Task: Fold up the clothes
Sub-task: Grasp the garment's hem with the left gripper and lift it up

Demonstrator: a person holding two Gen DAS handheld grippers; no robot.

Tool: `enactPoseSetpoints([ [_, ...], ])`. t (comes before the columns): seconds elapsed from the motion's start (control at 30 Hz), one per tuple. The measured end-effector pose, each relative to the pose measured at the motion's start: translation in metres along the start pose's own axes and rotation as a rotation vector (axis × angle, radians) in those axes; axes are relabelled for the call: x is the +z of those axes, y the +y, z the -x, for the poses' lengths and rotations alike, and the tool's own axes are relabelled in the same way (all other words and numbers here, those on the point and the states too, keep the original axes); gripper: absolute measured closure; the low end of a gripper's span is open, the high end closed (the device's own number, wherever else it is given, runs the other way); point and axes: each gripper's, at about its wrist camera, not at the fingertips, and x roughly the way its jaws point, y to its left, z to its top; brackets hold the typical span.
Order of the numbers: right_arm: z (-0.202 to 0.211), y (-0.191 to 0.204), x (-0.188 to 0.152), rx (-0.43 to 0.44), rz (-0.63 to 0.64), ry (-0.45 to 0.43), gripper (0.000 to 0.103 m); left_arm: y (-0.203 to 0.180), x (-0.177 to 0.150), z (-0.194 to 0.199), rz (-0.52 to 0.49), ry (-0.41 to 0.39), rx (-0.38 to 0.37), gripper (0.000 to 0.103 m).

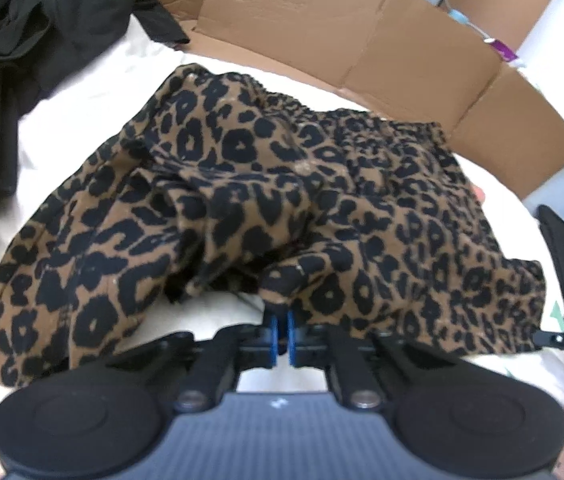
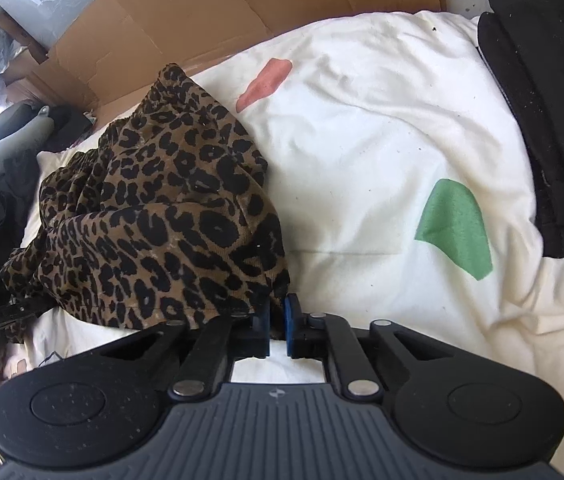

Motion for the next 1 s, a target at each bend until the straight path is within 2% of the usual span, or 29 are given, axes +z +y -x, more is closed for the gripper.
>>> enactPoseSetpoints([
  [0.17,0.02,0.005,-0.002,0.007,0.027,0.01,0.1,-0.008,-0.007,0.021,-0.014,0.031,-0.041,0.099],
  [0.47,0.058,-0.002,-0.007,-0.034,0.016,0.049,0.101,-0.016,-0.023,0.059,-0.005,0.131,-0.121,0.099],
  [0.7,0.077,0.0,-0.005,-0.055,0.043,0.057,0.101,-0.018,-0.044,0.076,0.068,0.231,-0.195,0.099],
  [0.8,0.078,-0.004,-0.003,-0.053,0.023,0.059,0.1,-0.019,-0.056,0.075,0.063,0.276,-0.19,0.099],
  [0.93,0.068,-0.014,-0.007,-0.069,-0.014,0.077,0.094,-0.016,-0.068,0.064,0.069,0.332,-0.147,0.098],
  [0.97,0.065,-0.016,-0.009,-0.071,-0.024,0.083,0.093,-0.015,-0.069,0.062,0.072,0.343,-0.135,0.097],
  [1.0,0.063,-0.019,-0.01,-0.072,-0.033,0.087,0.086,-0.014,-0.068,0.06,0.071,0.35,-0.122,0.094],
])
